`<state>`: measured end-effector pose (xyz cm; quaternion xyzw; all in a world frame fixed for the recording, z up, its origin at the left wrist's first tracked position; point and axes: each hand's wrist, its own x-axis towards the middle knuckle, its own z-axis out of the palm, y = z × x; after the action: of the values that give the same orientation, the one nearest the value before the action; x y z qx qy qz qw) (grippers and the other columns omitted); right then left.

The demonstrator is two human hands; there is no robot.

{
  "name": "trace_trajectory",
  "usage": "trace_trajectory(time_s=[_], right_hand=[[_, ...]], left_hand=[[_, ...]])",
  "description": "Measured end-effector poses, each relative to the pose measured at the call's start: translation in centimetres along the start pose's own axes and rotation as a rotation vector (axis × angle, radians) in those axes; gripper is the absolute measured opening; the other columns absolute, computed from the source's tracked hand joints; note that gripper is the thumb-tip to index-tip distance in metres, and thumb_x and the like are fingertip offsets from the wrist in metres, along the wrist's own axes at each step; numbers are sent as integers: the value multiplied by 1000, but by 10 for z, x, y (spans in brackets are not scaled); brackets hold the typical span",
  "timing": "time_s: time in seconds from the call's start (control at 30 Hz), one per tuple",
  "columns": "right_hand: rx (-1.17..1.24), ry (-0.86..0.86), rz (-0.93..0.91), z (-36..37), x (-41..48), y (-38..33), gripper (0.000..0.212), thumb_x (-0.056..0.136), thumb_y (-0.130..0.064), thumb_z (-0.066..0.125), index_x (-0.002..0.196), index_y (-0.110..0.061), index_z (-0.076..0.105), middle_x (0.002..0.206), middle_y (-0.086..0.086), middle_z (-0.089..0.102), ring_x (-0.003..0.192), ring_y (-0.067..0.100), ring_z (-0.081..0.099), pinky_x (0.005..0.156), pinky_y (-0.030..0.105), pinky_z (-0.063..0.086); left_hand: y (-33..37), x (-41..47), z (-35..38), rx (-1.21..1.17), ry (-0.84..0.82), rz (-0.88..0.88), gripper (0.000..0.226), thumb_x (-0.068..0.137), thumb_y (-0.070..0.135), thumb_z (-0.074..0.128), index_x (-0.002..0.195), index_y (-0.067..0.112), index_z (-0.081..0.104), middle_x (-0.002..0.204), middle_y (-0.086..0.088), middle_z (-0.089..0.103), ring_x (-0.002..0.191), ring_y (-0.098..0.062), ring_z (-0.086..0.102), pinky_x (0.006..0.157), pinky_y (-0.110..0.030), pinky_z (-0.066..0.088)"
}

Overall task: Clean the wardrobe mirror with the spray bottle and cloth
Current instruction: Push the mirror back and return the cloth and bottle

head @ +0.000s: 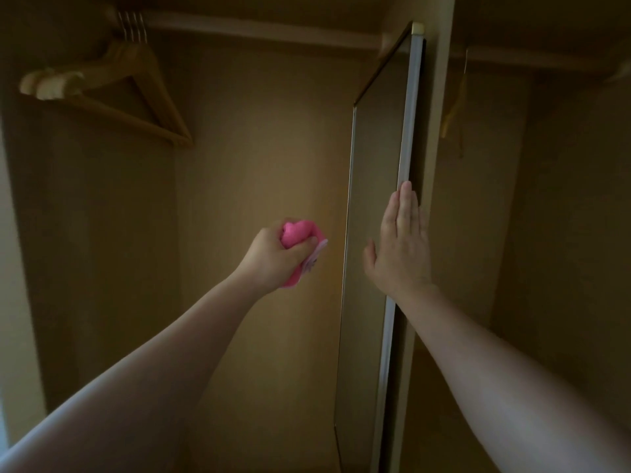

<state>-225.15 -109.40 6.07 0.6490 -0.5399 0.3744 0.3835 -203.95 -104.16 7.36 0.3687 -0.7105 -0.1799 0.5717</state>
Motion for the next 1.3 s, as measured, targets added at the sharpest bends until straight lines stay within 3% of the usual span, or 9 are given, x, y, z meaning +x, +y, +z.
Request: trace_trajectory(time_s=[0.1, 0.3, 0.43, 0.57, 0.67, 0.77, 0.9, 1.07, 1.3], right_hand=[[-4, -15, 5, -1, 1, 1, 92, 86, -37, 48, 149, 3, -6, 159, 23, 1, 147, 36, 8, 119, 47, 17], [-53, -81, -19, -12, -1, 3, 91, 90, -41, 49, 149, 3, -6, 160, 23, -5, 148, 34, 1, 120, 44, 13], [80, -136, -96, -32, -12, 18, 84, 94, -36, 46, 153, -10, -8, 161, 15, -9, 148, 25, -8, 119, 39, 2], [251, -149, -90, -65, -38, 26, 66, 96, -35, 47, 152, -14, 19, 160, 12, 19, 147, 26, 18, 117, 39, 19], [328, -133, -76, -84, -66, 34, 52, 97, -34, 42, 144, -11, 40, 149, 10, 41, 139, 23, 37, 112, 42, 35], [328, -104, -74, -98, -96, 48, 46, 97, -27, 44, 137, -6, 49, 139, 11, 51, 131, 23, 46, 108, 40, 41], [319, -88, -57, -110, -127, 79, 40, 96, -20, 49, 131, -2, 54, 130, 12, 57, 120, 24, 55, 101, 37, 46], [337, -104, -48, -119, -156, 141, 39, 96, -20, 50, 129, -1, 56, 127, 13, 59, 115, 25, 58, 95, 38, 50], [361, -169, -7, -137, -204, 260, 41, 95, -27, 44, 124, -2, 60, 123, 11, 61, 109, 25, 60, 91, 31, 49]], left_hand=[[-2, -3, -2, 11, 7, -3, 7, 81, 26, 69, 82, 31, 65, 70, -6, 70, 52, -8, 63, 54, -19, 54], [2, -15, 1, 1, -32, 5, 6, 80, 28, 68, 83, 27, 64, 67, -9, 69, 52, -10, 62, 54, -21, 54], [-1, -22, 3, -40, -43, -39, 5, 83, 24, 71, 86, 25, 67, 72, -6, 72, 56, -11, 66, 56, -22, 56], [-4, -34, 21, -106, -74, -77, 18, 81, 28, 73, 94, 17, 66, 73, 0, 73, 58, -9, 67, 52, -20, 55], [-2, -46, 42, -171, -135, -102, 16, 82, 28, 73, 92, 24, 61, 70, 14, 72, 57, -3, 67, 50, -10, 48], [2, -56, 69, -219, -230, -110, 19, 83, 30, 72, 96, 28, 58, 72, 14, 72, 61, -5, 69, 54, -10, 50], [22, -69, 114, -248, -313, -73, 19, 85, 29, 71, 97, 35, 58, 77, 14, 72, 64, -6, 70, 55, -12, 51], [50, -84, 185, -290, -356, -73, 23, 87, 25, 69, 106, 28, 58, 74, 3, 72, 61, -13, 70, 57, -16, 53], [79, -103, 304, -280, -373, -144, 21, 86, 26, 69, 100, 35, 56, 77, 7, 72, 62, -12, 70, 55, -13, 51]])
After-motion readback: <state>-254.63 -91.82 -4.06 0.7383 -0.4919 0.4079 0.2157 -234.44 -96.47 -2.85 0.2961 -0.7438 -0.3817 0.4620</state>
